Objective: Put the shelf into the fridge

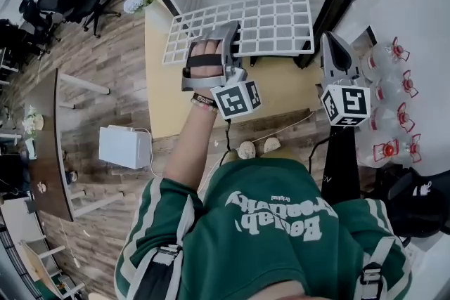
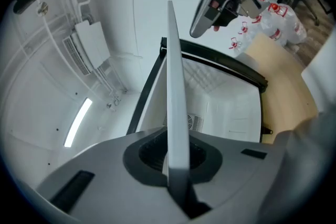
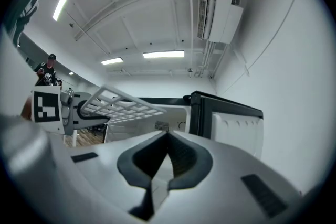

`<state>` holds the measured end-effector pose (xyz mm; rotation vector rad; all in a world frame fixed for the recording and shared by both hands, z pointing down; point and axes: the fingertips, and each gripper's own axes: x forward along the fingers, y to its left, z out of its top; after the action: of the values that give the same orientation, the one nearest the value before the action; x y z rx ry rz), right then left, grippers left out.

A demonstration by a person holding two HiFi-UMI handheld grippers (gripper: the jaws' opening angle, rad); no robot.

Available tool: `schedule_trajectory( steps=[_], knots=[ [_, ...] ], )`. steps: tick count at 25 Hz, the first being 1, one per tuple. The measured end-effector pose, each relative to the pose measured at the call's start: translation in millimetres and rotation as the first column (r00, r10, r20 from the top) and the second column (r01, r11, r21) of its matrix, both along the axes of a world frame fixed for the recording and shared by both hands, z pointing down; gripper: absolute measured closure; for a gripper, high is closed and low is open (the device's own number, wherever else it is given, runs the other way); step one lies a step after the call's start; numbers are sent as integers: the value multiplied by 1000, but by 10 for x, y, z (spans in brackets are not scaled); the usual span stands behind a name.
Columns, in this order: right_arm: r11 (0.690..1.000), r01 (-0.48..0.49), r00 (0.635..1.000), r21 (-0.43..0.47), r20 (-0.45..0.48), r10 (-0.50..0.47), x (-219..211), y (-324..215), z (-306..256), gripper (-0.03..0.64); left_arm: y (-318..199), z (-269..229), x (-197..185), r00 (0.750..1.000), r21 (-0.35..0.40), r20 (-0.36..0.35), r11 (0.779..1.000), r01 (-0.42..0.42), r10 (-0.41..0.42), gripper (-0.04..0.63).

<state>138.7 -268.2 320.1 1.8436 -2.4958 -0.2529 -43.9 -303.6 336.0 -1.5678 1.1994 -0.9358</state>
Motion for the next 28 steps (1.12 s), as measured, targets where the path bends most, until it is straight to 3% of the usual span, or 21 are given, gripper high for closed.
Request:
schedule_trajectory(
  steps=[5,9,11,16,28],
  knots=[
    [1000,-5,1000,16,11,5,147,55,-58,614,-37,73,95,993,14,116,1000,28,-29,574],
    [1000,-5,1000,26,27,4,266,51,-86,614,-78,154,212,963,85,264,996,38,-59,574],
    [1000,-4,999,30,35,3,316,41,-98,614,-99,209,225,949,108,305,993,46,-77,574],
    [999,0,999,35,52,-1,417,8,-104,614,-95,341,284,935,132,343,990,50,-93,574],
    [999,12,998,31,66,-14,542,-65,-79,614,-188,518,450,937,119,338,992,47,-85,574]
  ],
)
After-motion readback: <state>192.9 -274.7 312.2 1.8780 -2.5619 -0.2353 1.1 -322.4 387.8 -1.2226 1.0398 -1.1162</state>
